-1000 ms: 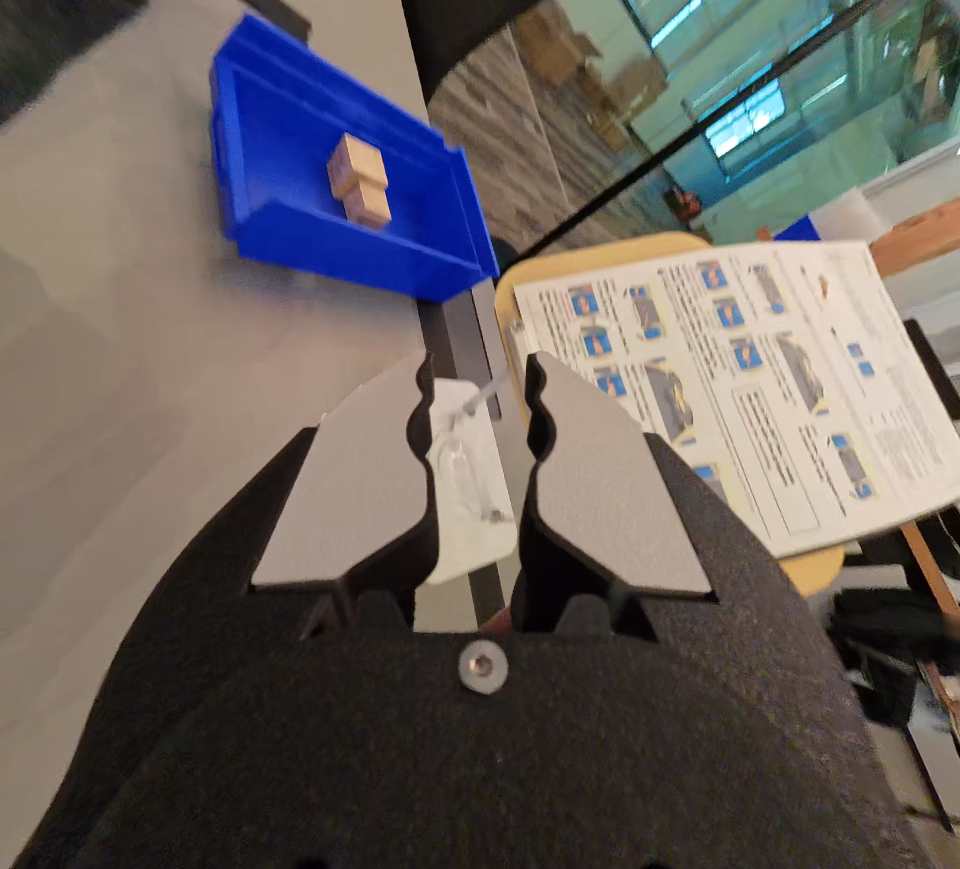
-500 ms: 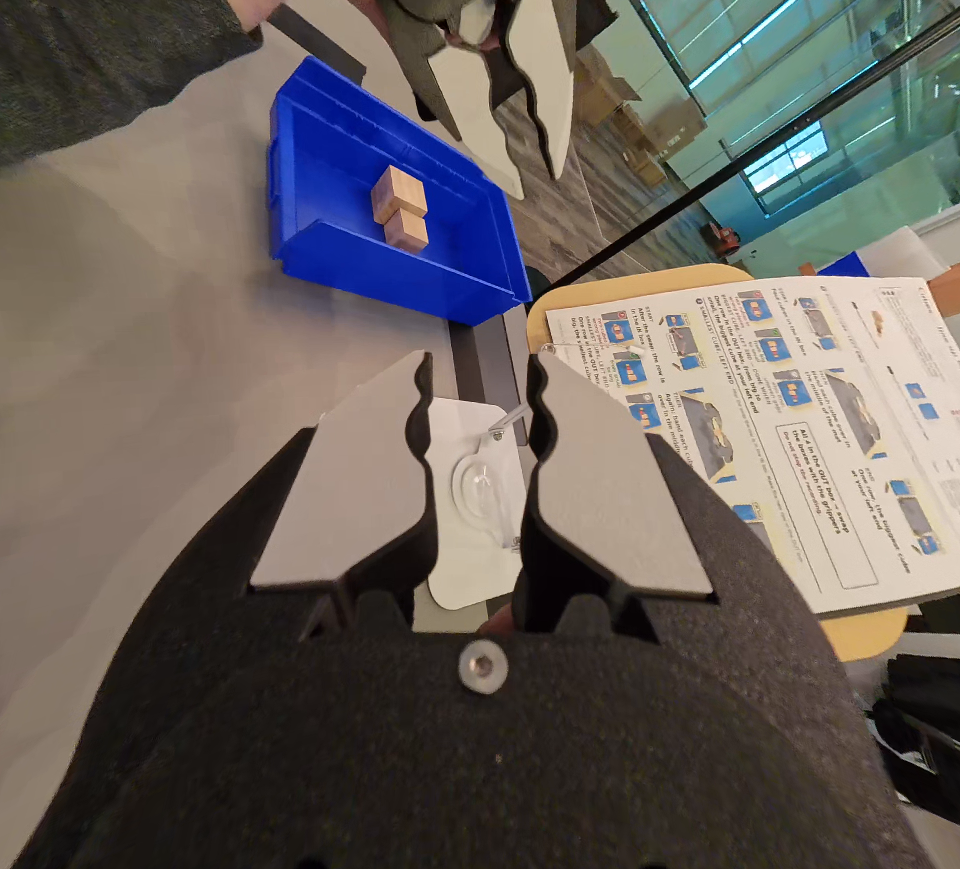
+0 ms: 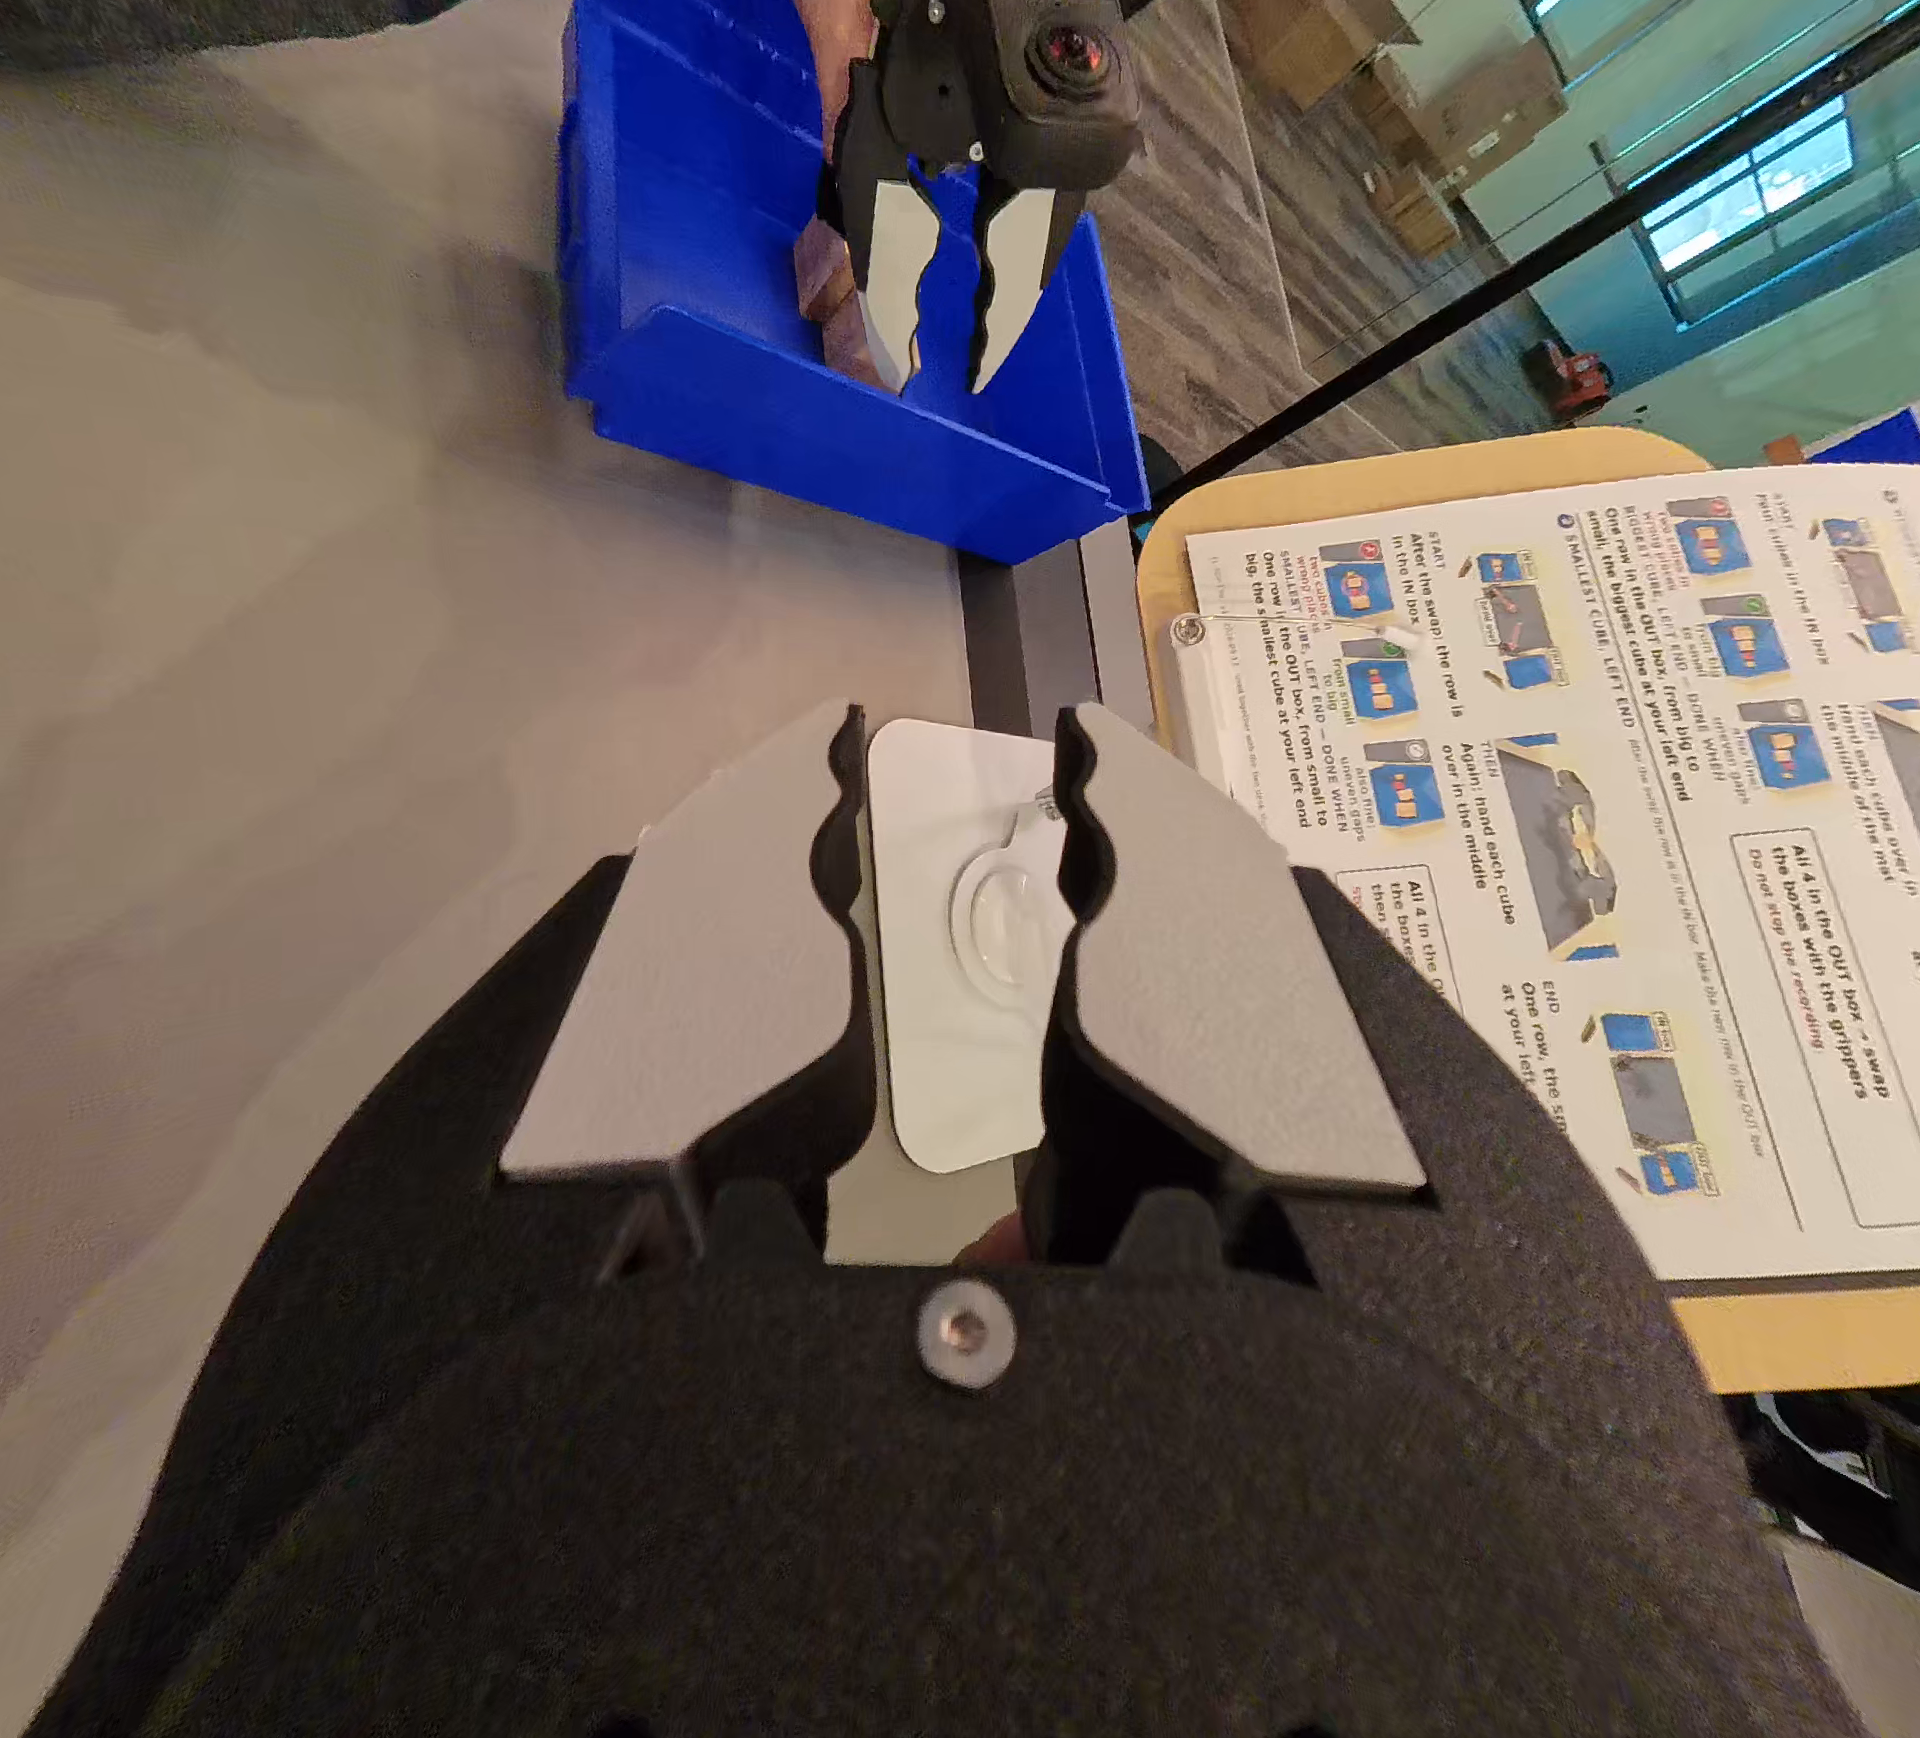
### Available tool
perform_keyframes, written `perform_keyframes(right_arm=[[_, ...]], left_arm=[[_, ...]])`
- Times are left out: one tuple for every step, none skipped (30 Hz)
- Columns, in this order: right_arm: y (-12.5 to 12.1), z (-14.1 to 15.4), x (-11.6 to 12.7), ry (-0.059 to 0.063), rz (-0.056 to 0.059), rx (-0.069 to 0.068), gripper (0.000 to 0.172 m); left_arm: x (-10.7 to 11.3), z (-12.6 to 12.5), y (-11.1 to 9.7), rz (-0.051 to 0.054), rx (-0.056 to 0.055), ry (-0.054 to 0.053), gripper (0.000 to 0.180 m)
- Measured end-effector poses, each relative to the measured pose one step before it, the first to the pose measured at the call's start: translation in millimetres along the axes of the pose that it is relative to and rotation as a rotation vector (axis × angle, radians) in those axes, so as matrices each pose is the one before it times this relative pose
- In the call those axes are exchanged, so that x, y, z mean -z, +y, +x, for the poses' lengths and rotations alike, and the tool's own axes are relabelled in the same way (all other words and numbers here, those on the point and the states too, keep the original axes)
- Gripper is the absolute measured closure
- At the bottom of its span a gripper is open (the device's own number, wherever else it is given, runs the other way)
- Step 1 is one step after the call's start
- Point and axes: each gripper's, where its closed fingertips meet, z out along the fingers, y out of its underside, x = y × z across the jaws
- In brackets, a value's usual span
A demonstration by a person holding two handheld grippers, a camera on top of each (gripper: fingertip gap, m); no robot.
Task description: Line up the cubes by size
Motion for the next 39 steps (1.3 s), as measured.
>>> perform_keyframes(right_arm=[[1.42, -0.80, -1.79, -0.0039, -0.0065, 0.0020, 0.138], [0.81, -1.02, -1.46, -0.0052, -0.0042, 0.0016, 0.138], [0.45, -0.96, -1.13, -0.0044, -0.0029, 0.0013, 0.137], [0.00, -0.60, -0.76, -0.0022, -0.0012, 0.0019, 0.137], [-0.16, -0.77, -0.60, -0.0030, -0.0002, 0.0017, 0.137], [-0.24, -1.06, -0.48, -0.0044, -0.0002, 0.0026, 0.137], [0.15, -0.92, -0.17, -0.0030, -0.0017, 0.0038, 0.137], [0.03, -0.38, 0.01, 0.0000, -0.0023, 0.0032, 0.137], [0.00, -0.07, 0.27, 0.0006, -0.0008, 0.0017, 0.137], [-0.09, -0.35, 0.34, -0.0012, 0.0006, 0.0018, 0.137], [0.30, -0.30, 0.50, -0.0015, 0.0007, 0.0018, 0.137], [0.44, 0.15, 0.54, -0.0003, 0.0007, 0.0000, 0.137], [0.70, 0.58, 0.50, 0.0013, -0.0001, -0.0022, 0.137], [0.74, 0.72, 0.20, 0.0021, -0.0014, -0.0022, 0.137], [0.59, 0.24, 0.06, 0.0013, -0.0018, 0.0000, 0.138], [0.36, -0.27, -0.20, -0.0009, -0.0022, 0.0017, 0.137], [0.27, -0.37, -0.40, -0.0014, -0.0022, 0.0025, 0.137], [0.18, -0.55, -0.54, -0.0018, -0.0020, 0.0022, 0.137], [0.22, -0.56, -0.63, -0.0024, -0.0022, 0.0019, 0.137], [0.30, -0.58, -0.72, -0.0022, -0.0028, 0.0018, 0.137], [0.51, -0.33, -0.71, -0.0014, -0.0034, 0.0017, 0.137], [0.41, -0.29, -0.63, -0.0010, -0.0036, 0.0014, 0.137], [0.22, -0.26, -0.54, -0.0005, -0.0027, 0.0016, 0.137], [-0.05, -0.39, -0.38, -0.0009, -0.0005, 0.0019, 0.137], [-0.43, -0.44, -0.22, -0.0016, 0.0010, 0.0009, 0.137], [-0.41, -0.25, -0.10, -0.0012, 0.0005, 0.0001, 0.137], [-0.35, -0.37, -0.08, -0.0007, 0.0002, 0.0018, 0.137], [-0.30, -0.30, -0.04, -0.0006, 0.0007, 0.0019, 0.137], [-0.27, -0.06, -0.01, -0.0006, 0.0011, 0.0004, 0.137], [-0.26, -0.10, -0.15, -0.0003, 0.0011, -0.0002, 0.137], [0.04, -0.09, -0.31, -0.0006, 0.0003, -0.0001, 0.137], [0.09, -0.02, -0.45, -0.0009, -0.0003, -0.0004, 0.137], [0.21, -0.20, -0.61, -0.0014, -0.0007, -0.0006, 0.137], [0.19, -0.20, -0.66, -0.0007, -0.0015, 0.0007, 0.137], [0.16, -0.28, -0.52, -0.0006, -0.0019, 0.0018, 0.137], [-0.09, -0.13, -0.42, 0.0001, -0.0005, 0.0011, 0.137], [-0.39, 0.09, -0.19, 0.0004, 0.0013, -0.0002, 0.137], [-0.50, 0.26, -0.02, 0.0010, 0.0025, -0.0008, 0.137], [-0.43, 0.38, -0.09, 0.0012, 0.0030, -0.0015, 0.137]], left_arm=[[-3.73, 0.53, 8.14, -0.0466, 0.0015, 0.0036, 0.145], [-2.08, -0.41, 6.82, -0.0386, 0.0031, -0.0012, 0.144], [-1.82, 0.84, 3.60, -0.0139, 0.0097, 0.0093, 0.143], [-2.62, 1.44, 2.37, -0.0002, 0.0115, 0.0147, 0.143], [-4.15, 0.26, 5.13, -0.0154, 0.0090, 0.0073, 0.143], [-4.95, -0.22, 8.04, -0.0352, 0.0072, 0.0048, 0.142], [-5.21, 1.30, 6.24, -0.0263, 0.0085, 0.0138, 0.139], [-4.36, 0.95, 3.09, -0.0100, 0.0038, 0.0094, 0.139], [-2.98, -0.30, 1.49, -0.0083, -0.0022, -0.0006, 0.138], [-1.96, -0.01, 0.22, -0.0053, -0.0022, 0.0004, 0.138], [-1.45, 0.17, -1.11, 0.0024, 0.0008, 0.0038, 0.138], [-1.75, 0.20, -0.86, 0.0036, 0.0009, 0.0032, 0.137], [-2.35, 0.23, 1.20, -0.0085, -0.0008, 0.0028, 0.137], [-2.64, 0.84, 2.67, -0.0169, 0.0000, 0.0068, 0.136], [-2.73, 1.17, 1.61, -0.0094, 0.0009, 0.0086, 0.135], [-2.63, 0.40, 0.89, -0.0046, 0.0004, 0.0044, 0.135], [-2.06, 0.23, 1.41, -0.0092, -0.0004, 0.0033, 0.135], [-1.44, 0.03, 0.93, -0.0070, -0.0012, 0.0011, 0.136], [-0.91, 0.05, -0.62, 0.0026, -0.0003, 0.0016, 0.136], [-0.94, 0.38, -1.16, 0.0063, -0.0001, 0.0036, 0.137], [-1.60, 0.69, -0.21, -0.0005, -0.0010, 0.0058, 0.138], [-2.20, 0.59, 1.30, -0.0076, -0.0013, 0.0053, 0.139], [-2.42, 0.73, 1.65, -0.0077, 0.0005, 0.0066, 0.141], [-2.22, 1.12, 1.46, -0.0046, 0.0025, 0.0092, 0.143], [-1.68, 0.22, 1.05, -0.0035, 0.0010, 0.0030, 0.145], [-0.87, -0.44, 0.39, -0.0007, 0.0007, -0.0013, 0.146], [-0.12, -0.21, -0.45, 0.0044, 0.0015, 0.0007, 0.149], [-0.07, 0.02, -0.54, 0.0054, 0.0025, 0.0015, 0.149], [-0.26, -0.15, -0.06, 0.0027, 0.0012, 0.0004, 0.149], [0.11, -0.08, 0.03, 0.0029, 0.0003, 0.0003, 0.149], [0.21, -0.06, -0.03, 0.0020, -0.0035, -0.0011, 0.150], [0.09, -0.64, 0.23, 0.0004, -0.0042, -0.0047, 0.150], [0.28, -0.98, 0.44, -0.0016, -0.0015, -0.0051, 0.150], [0.61, 0.00, -0.45, 0.0042, 0.0010, 0.0008, 0.150], [1.61, -0.89, -1.21, 0.0081, -0.0030, -0.0068, 0.150], [2.53, -1.76, -1.30, 0.0088, -0.0020, -0.0115, 0.150], [3.52, -0.99, -1.92, 0.0133, 0.0027, -0.0063, 0.150], [4.52, -0.21, -2.99, 0.0217, 0.0006, -0.0046, 0.150], [5.65, -1.29, -2.92, 0.0214, -0.0010, -0.0118, 0.150]])
